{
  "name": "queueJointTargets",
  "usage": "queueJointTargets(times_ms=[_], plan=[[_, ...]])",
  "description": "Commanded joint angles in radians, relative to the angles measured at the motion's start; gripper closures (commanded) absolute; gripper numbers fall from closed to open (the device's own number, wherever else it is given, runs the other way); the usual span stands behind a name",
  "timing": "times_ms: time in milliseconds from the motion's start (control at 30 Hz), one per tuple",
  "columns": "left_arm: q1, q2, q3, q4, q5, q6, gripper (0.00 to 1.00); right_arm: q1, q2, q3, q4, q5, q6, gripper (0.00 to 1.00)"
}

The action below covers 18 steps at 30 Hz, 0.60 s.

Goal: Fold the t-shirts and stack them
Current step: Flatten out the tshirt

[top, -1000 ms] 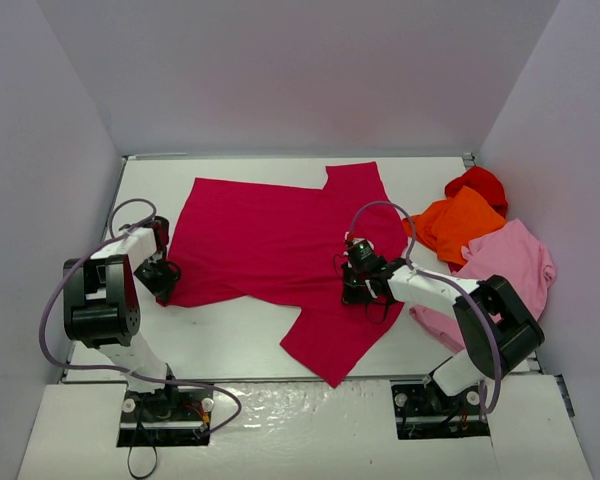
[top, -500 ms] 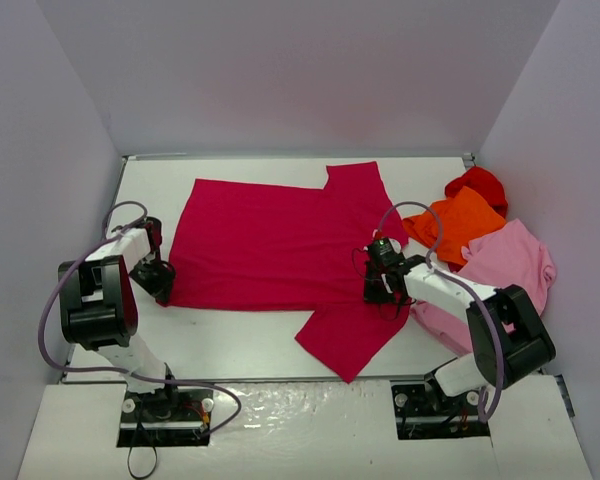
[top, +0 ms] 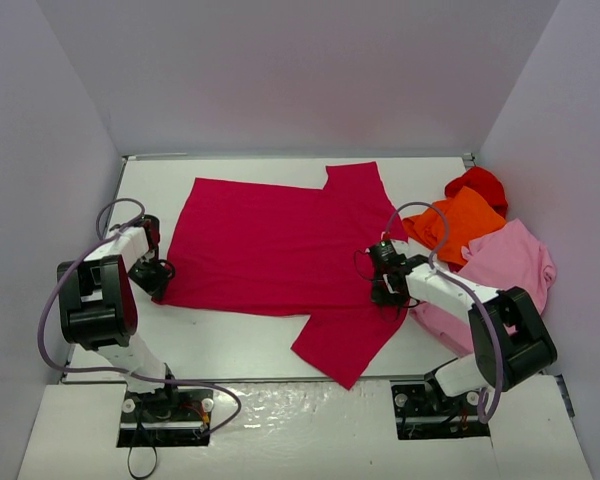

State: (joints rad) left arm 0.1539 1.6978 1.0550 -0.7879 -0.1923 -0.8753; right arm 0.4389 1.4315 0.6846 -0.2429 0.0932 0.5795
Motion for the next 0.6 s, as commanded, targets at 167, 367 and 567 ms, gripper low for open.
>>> queueJointTargets(times_ms=[167, 367, 567], plan=[[0.013, -0.069, 0.035, -0.008, -0.078, -0.029, 1.00, -0.006, -0.146, 0.004, -0.079, 0.150, 0.024, 1.00], [-0.001, -0.216, -0.019, 0.070, -0.052, -0.038, 1.00, -0.006, -0.233, 0.046, -0.044, 0.145, -0.006, 1.00], [-0.031, -0.463, -0.067, 0.190, -0.011, -0.037, 1.00, 0.019, -0.081, 0.129, 0.094, -0.129, -0.040, 1.00]])
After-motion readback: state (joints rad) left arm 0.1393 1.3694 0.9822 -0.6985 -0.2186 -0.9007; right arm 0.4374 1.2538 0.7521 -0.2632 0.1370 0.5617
